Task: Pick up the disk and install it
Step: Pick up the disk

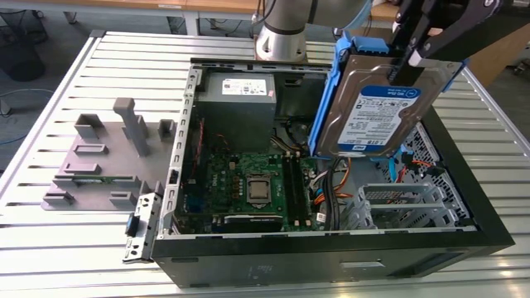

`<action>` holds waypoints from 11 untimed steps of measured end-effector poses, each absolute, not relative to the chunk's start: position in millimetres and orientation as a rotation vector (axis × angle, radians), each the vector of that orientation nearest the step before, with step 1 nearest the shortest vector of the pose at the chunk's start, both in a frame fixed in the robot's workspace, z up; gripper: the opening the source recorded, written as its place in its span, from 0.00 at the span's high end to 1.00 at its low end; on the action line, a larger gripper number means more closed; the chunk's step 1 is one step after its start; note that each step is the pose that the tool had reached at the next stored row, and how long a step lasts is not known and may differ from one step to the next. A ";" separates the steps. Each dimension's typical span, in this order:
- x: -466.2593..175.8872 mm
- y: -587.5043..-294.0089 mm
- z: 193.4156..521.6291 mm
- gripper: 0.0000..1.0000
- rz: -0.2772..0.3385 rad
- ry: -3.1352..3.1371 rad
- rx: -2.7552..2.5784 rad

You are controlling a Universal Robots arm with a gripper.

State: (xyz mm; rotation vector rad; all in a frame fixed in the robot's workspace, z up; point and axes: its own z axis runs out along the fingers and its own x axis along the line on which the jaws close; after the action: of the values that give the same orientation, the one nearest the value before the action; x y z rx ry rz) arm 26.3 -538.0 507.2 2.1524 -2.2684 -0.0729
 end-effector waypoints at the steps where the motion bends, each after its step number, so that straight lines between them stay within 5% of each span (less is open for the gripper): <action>1: 26.4 -539.0 507.1 0.65 -0.073 -2.269 2.152; 11: 28.1 -546.3 506.2 0.65 -0.073 -2.269 2.153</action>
State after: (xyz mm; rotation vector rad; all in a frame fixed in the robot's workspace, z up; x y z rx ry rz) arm 28.1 -546.3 506.2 2.1525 -2.2685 -0.0730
